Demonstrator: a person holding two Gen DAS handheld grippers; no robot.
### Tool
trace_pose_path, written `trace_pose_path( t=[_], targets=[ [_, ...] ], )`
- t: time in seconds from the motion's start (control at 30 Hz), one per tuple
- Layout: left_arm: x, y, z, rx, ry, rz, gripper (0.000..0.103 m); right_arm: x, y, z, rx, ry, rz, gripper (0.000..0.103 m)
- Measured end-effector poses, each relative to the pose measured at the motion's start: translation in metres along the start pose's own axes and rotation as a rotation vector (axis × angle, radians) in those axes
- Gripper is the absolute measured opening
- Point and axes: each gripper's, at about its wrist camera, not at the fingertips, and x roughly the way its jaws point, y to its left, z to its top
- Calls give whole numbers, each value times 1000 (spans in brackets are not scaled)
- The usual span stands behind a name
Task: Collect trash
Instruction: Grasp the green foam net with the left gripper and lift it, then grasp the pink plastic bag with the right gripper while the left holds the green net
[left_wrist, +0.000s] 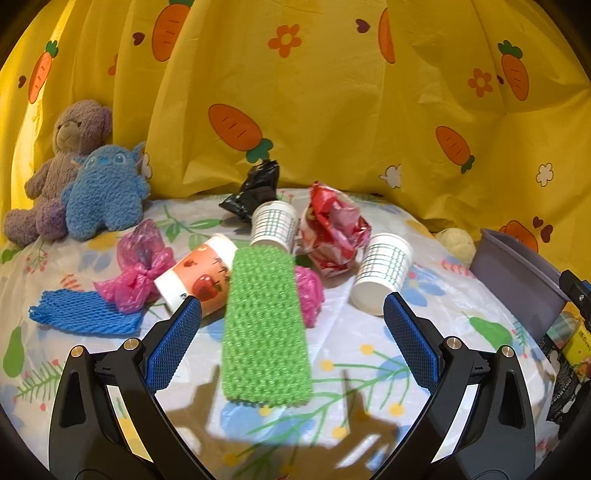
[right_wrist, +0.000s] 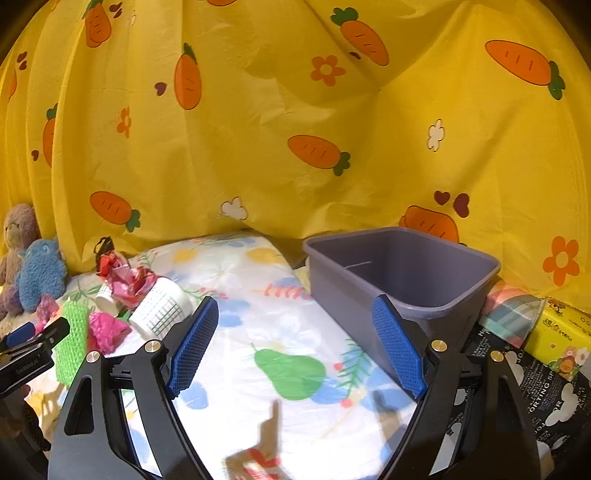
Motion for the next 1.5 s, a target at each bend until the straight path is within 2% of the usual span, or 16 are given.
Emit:
trace_pose_path(
  t=[0.13,0.27,0.33,0.43,0.57,0.63,0.7,0.77,0.83,0.9,1.1,1.2,1.37,1.5],
  targets=[
    [16,19,-7,-26,63,-5,97,4,25,-5,-25,24,56,83],
    [28,31,-8,-85,129,-69,97,4,47,-8,-58,31,100,83],
    [34,33,-9,-97,161,-90,92,4,55,-9,-70,35,118,83],
    [44,36,-10,-113,208,-121,80,6,65,-10,-88,42,139,83],
    [55,40,-15,-142,266,-151,55,8,78,-13,-111,53,164,83],
    [53,43,-17,-153,267,-161,42,10,83,-14,-122,60,171,83],
    [48,46,-17,-158,252,-162,22,11,89,-15,-134,66,179,83],
    [37,50,-16,-177,231,-178,12,13,96,-16,-148,73,193,83],
    [22,57,-12,-198,187,-193,12,16,103,-17,-165,83,210,83],
    [5,61,-9,-201,144,-169,11,19,113,-18,-180,97,230,83],
    [-28,77,2,-172,49,-22,12,31,152,-20,-233,142,307,82],
    [-32,86,4,-188,39,-3,12,41,172,-20,-258,174,346,80],
    [-31,101,3,-208,38,25,12,61,199,-21,-303,204,352,73],
    [-29,113,3,-226,37,49,12,81,216,-25,-328,256,350,62]
  ],
)
